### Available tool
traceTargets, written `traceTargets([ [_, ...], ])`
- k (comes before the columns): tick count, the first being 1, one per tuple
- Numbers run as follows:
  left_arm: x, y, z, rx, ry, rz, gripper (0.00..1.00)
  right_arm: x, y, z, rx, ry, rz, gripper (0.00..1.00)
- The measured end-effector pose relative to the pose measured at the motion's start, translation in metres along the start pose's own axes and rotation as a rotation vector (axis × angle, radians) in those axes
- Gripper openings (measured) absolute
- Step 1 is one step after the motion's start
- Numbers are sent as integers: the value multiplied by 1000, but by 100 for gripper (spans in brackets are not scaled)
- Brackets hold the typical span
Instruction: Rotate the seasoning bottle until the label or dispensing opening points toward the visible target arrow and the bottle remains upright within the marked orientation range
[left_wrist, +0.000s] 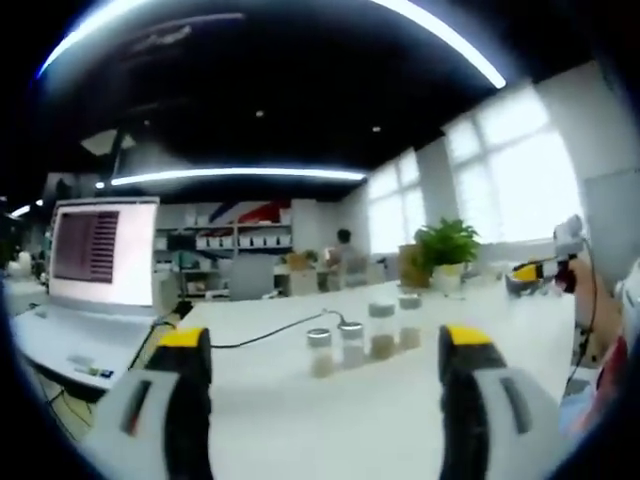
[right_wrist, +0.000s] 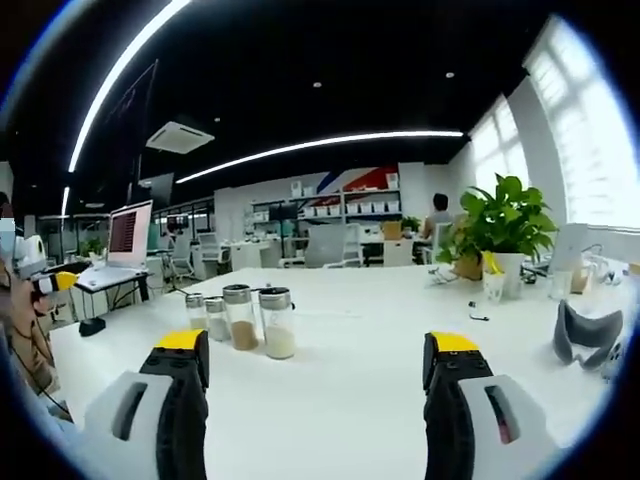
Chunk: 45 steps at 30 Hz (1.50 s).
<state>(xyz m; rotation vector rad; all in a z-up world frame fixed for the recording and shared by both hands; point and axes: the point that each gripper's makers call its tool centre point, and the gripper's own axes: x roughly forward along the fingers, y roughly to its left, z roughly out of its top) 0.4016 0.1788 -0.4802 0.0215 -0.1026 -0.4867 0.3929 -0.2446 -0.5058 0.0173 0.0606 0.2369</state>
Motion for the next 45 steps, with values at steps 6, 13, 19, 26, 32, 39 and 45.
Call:
traceTargets([
  [6,2,-2,-4,-4,13,-10,100,26,3,3,-3,-12,62,95],
  [13,0,-10,2,-43,-27,-73,98,63,14,5,-93,-20,136,96],
  [19,-2,-5,0,-62,-15,-57,99,102,22,18,81,-184,288,96],
  [26,-8,3,8,-60,-37,-28,98,139,17,9,-55,-218,263,96],
  [32,-8,-8,14,-62,-54,-50,98,167,34,-12,-100,-134,306,98],
  [39,-10,-17,16,-104,-52,-88,95,189,55,-44,-56,-47,374,94],
  [45,-15,-22,25,-78,-77,-98,95,209,53,-57,-110,-46,385,89],
])
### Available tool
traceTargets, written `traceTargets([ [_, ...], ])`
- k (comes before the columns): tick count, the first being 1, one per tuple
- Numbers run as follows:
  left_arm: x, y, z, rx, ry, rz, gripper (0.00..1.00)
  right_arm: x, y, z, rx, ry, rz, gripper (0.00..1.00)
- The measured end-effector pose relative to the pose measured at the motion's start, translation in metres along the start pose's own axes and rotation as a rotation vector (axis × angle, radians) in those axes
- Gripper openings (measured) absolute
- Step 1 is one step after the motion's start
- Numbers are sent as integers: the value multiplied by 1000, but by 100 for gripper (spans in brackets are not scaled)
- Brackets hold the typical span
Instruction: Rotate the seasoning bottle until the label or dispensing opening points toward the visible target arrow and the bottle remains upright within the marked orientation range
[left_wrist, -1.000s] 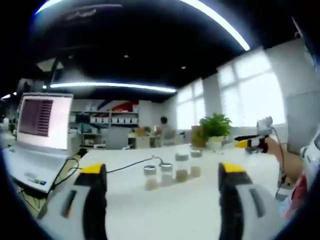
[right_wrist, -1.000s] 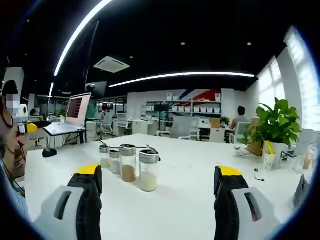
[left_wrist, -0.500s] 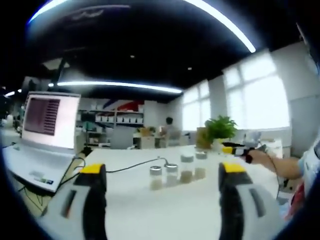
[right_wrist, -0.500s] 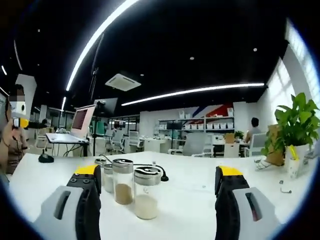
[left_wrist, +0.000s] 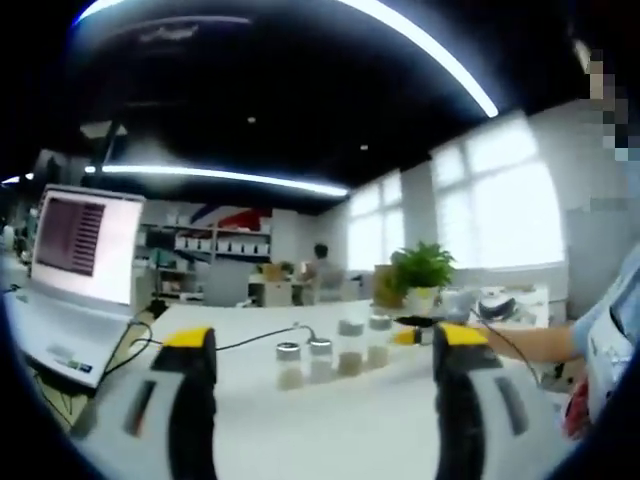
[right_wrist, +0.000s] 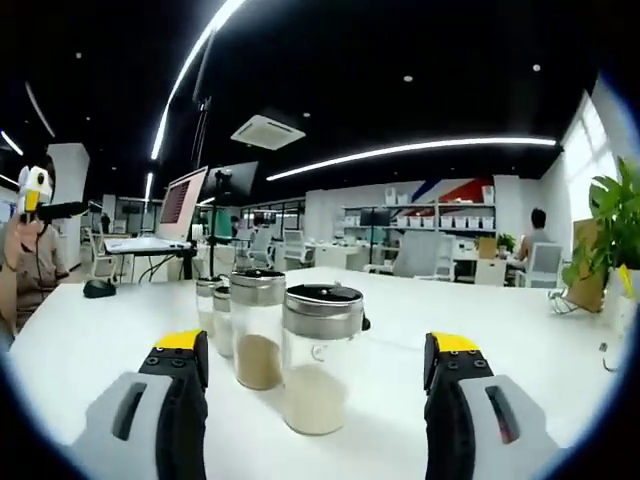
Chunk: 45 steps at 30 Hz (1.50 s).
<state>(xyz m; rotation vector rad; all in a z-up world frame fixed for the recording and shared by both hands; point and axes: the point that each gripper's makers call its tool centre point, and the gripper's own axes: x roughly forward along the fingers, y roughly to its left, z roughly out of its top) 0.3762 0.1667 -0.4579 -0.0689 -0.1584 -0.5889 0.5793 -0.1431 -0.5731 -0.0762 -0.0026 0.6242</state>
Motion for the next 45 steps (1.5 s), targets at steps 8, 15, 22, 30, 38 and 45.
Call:
traceTargets([
  [8,1,6,-3,-43,4,11,95,15,-6,-19,59,38,-24,78],
  [15,3,6,-6,-48,9,8,95,24,-4,-30,29,72,-34,76],
  [22,1,13,-6,18,22,41,94,33,5,-18,23,9,8,63],
  [30,-3,15,-3,54,18,34,86,42,-2,-15,3,-13,2,55],
  [38,0,7,1,49,-24,-40,69,44,-2,-15,49,-39,25,44],
  [45,3,5,-1,21,-16,-54,62,40,2,-12,44,-55,26,44],
])
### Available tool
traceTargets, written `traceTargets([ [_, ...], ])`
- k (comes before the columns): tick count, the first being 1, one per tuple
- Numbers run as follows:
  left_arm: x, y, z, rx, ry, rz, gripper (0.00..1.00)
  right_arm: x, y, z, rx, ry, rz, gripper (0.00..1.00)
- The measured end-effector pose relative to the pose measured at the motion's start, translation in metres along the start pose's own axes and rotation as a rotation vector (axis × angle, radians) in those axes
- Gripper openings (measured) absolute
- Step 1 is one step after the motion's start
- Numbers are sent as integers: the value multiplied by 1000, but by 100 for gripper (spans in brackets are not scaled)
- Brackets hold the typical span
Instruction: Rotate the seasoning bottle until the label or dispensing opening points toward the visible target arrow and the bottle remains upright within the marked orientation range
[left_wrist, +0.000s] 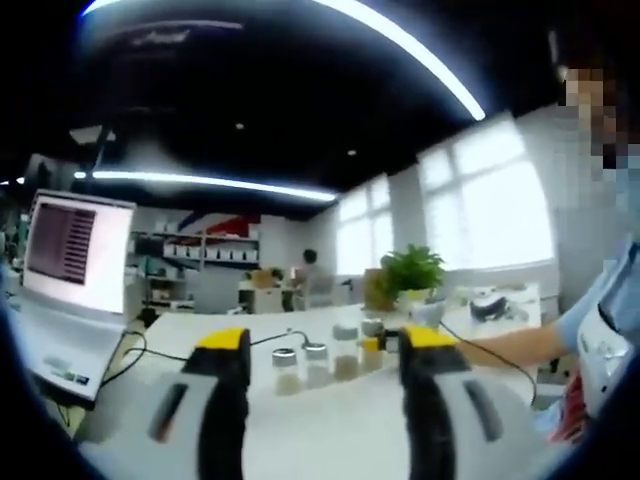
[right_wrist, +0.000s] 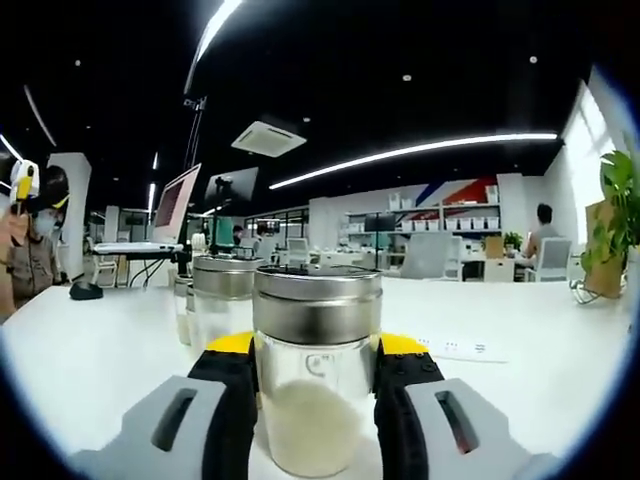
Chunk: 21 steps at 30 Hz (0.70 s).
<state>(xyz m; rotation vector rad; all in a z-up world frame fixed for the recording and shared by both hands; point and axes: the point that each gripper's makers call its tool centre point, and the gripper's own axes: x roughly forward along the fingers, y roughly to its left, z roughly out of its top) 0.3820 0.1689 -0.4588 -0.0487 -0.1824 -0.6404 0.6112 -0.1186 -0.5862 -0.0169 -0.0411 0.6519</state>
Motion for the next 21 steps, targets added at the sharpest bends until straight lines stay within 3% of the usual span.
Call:
traceTargets([
  [5,1,-1,-2,26,-11,-8,51,-1,7,2,0,-20,12,43],
  [11,3,-3,-7,20,11,-13,51,-5,8,3,-8,-40,17,43],
  [21,5,2,-10,14,20,-9,50,-23,22,7,73,-78,50,43],
])
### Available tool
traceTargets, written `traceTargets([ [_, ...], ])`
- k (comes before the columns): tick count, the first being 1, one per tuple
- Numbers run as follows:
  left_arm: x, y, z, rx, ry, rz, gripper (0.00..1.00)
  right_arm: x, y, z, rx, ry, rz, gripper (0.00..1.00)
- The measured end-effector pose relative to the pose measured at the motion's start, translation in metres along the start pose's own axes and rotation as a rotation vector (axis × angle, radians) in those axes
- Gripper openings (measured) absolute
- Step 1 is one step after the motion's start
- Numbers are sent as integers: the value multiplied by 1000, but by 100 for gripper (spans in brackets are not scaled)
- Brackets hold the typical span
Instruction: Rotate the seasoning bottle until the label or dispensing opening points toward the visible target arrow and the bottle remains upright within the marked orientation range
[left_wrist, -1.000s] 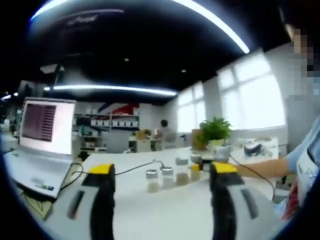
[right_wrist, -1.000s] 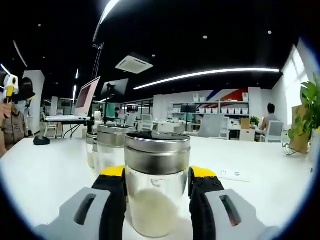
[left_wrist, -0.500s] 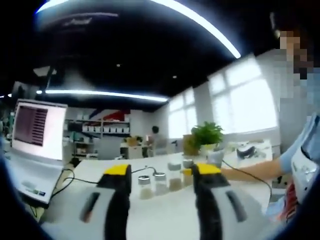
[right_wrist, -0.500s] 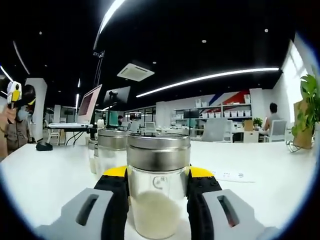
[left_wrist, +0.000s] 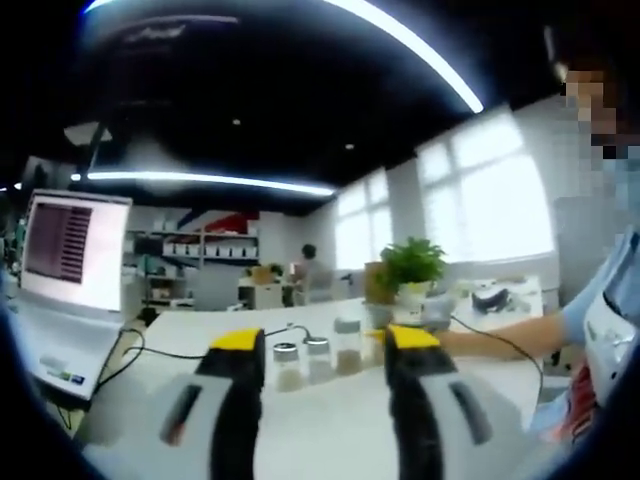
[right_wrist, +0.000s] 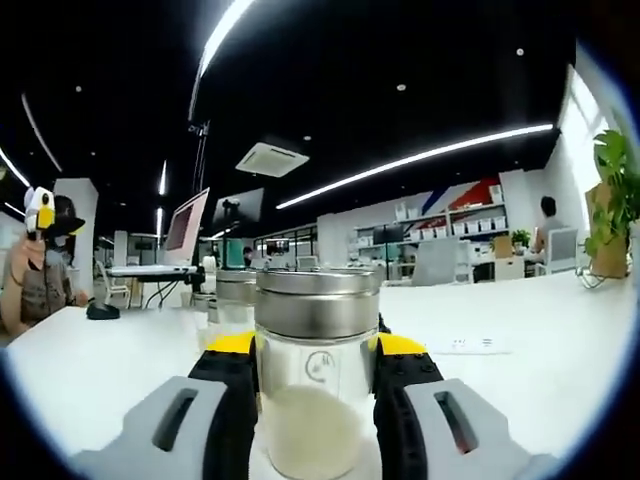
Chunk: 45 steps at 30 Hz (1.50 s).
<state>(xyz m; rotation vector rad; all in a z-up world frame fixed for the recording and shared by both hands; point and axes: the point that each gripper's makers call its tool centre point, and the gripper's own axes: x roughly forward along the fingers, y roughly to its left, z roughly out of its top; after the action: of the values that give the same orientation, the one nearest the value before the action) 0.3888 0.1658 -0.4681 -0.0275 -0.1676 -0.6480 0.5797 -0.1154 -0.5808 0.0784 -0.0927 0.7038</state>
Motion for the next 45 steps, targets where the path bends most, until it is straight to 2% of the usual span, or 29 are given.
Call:
traceTargets([
  [3,0,0,1,0,-2,-3,50,-11,7,1,56,-1,15,43],
  [4,0,-1,1,1,-3,-5,50,-14,11,1,46,6,24,43],
  [6,-1,0,2,3,-6,-4,50,-19,19,0,-34,31,47,43],
  [9,0,-1,1,4,-4,-3,50,-30,38,2,-25,39,83,43],
  [12,1,-2,1,5,-4,-6,49,-39,51,6,-76,53,117,43],
  [20,3,-7,-2,5,6,-13,48,-63,74,16,1,38,193,43],
  [27,3,-8,-2,10,4,-17,48,-82,96,14,-14,58,256,43],
  [34,3,-9,-4,8,10,-23,48,-92,110,10,-11,71,284,43],
  [37,3,-10,-4,8,10,-24,47,-94,113,3,-16,107,282,43],
  [38,3,-11,-4,8,10,-24,47,-93,108,6,12,88,241,43],
  [39,3,-10,-4,9,9,-23,47,-95,113,3,12,108,272,43],
  [42,3,-10,-4,9,11,-23,47,-97,120,4,-37,103,282,43],
  [45,3,-11,-4,7,13,-23,47,-100,124,4,-35,108,295,43],
])
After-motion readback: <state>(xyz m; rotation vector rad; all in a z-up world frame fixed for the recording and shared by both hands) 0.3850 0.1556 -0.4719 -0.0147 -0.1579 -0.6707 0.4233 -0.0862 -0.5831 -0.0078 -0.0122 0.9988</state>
